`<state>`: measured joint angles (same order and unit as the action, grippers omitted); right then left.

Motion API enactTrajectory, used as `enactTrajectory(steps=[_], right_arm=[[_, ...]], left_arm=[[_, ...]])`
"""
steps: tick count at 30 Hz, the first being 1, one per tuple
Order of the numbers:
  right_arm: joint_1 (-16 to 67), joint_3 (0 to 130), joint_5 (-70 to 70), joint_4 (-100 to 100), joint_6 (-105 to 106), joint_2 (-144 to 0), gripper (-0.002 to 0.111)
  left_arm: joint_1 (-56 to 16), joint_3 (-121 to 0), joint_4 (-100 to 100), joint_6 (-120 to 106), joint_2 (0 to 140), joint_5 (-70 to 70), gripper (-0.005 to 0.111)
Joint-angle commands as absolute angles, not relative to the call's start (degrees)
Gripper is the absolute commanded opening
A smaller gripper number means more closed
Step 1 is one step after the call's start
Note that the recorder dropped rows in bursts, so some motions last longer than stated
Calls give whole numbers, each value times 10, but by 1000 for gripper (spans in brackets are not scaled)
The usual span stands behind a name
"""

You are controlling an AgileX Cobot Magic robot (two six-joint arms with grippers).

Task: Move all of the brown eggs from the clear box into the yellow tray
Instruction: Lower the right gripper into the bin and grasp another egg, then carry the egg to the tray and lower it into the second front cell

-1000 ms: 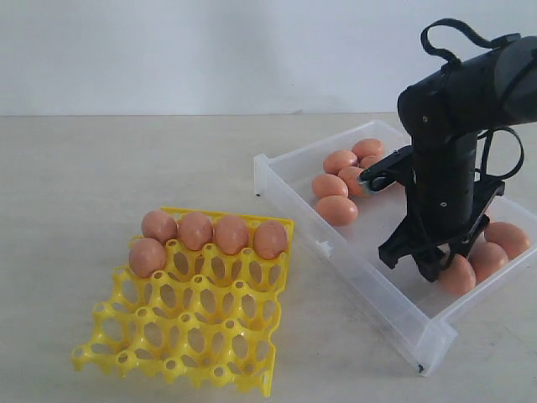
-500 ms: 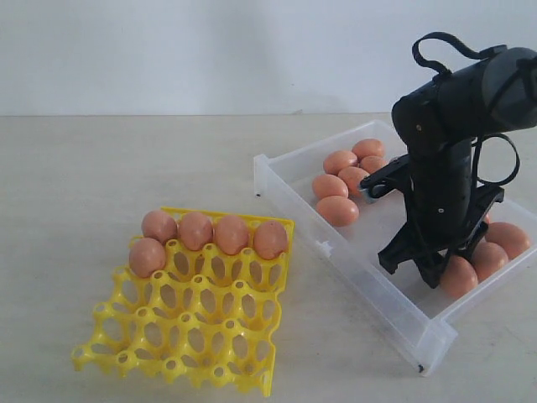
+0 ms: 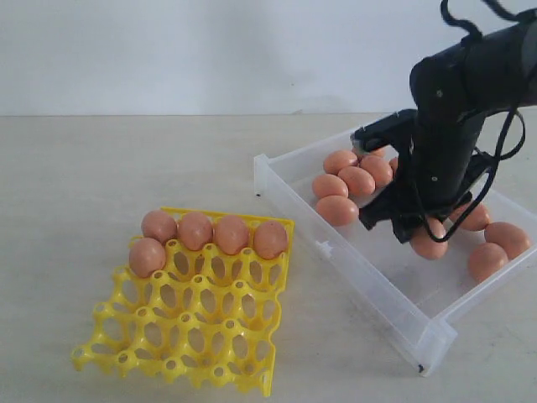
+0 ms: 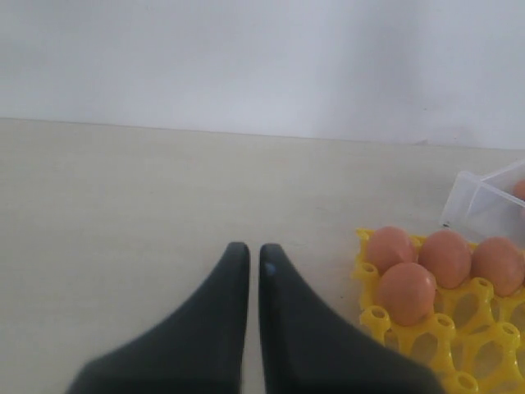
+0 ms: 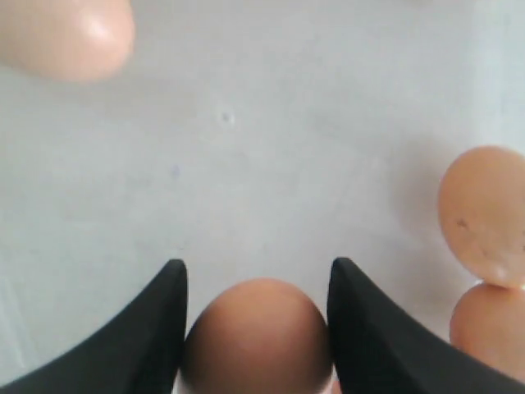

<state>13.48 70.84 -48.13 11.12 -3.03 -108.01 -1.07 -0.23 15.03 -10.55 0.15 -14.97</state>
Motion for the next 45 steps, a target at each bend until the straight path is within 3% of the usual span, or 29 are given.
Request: enactTrajectory(steps=[1,12,18,28,34,39,45], right_arm=[[131,709,-424,73,-31,-1039,0],[134,675,-228,-95,-20,-966,0],[143,667,-225,-103,0,-966,0],[321,667,-202,-339,414,-967,0],[424,667,38,-374,402,-996,0],[450,666,131,-374,287,-1043,0],[485,577,433,-255,78,-1070,0]], left_arm=[[-13,0,152,-101,0,-146,4],[-13,0,152,-101,0,-148,4],[-13,0,152,-101,0,-148,4],[-13,0,152,-101,0,-148,4],[-13,0,152,-101,0,-148,4],[-13,0,152,-101,0,-148,4],[-13,0,152,-101,0,-148,4]])
